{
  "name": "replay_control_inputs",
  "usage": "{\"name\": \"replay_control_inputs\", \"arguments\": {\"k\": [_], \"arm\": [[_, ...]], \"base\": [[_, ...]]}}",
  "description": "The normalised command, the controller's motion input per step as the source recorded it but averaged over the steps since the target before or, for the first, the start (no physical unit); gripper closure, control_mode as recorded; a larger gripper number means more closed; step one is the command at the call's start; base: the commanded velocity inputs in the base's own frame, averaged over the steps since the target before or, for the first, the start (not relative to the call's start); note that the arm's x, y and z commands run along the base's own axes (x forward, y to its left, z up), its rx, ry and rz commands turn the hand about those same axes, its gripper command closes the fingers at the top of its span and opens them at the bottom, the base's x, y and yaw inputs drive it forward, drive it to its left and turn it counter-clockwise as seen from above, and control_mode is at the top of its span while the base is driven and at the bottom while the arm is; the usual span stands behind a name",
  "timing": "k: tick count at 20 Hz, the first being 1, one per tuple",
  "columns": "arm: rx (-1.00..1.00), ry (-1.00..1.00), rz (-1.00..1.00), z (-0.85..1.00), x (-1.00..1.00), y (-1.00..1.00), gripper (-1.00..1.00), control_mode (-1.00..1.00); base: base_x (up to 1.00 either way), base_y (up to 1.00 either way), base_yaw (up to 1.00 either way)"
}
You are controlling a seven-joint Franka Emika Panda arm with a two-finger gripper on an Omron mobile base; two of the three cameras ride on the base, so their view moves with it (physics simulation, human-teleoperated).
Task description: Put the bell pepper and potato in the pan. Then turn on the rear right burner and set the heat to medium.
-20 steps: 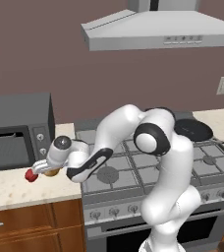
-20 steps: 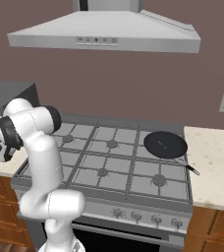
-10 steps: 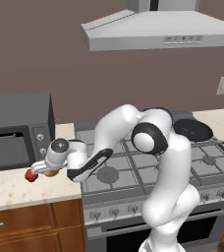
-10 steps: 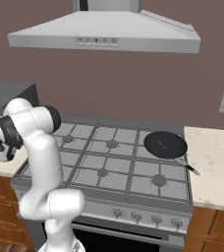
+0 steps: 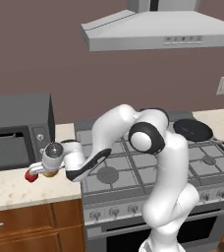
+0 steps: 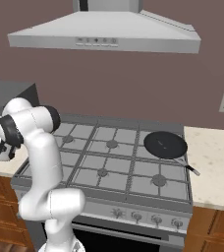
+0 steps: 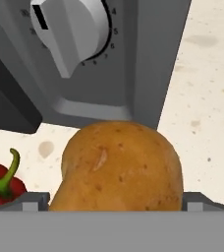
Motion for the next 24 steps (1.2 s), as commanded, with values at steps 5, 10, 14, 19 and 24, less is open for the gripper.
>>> {"name": "replay_control_inputs", "arguments": {"k": [5, 10, 14, 19, 24], "arm": [[0.00, -0.03, -0.01, -0.12, 0.05, 0.00, -1.00, -1.00], [0.00, 0.00, 0.00, 0.00, 0.00, 0.00, 1.00, -1.00], [0.00, 0.01, 0.00, 0.00, 0.00, 0.00, 1.00, -1.00], [0.00, 0.01, 0.00, 0.00, 0.03, 0.00, 1.00, -1.00], [0.06, 0.00, 0.00, 0.34, -0.12, -0.49, 1.00, -1.00]], "base": [[0.00, 0.00, 0.00], [0.00, 0.00, 0.00], [0.00, 0.00, 0.00], [0.00, 0.00, 0.00], [0.00, 0.00, 0.00]]}}
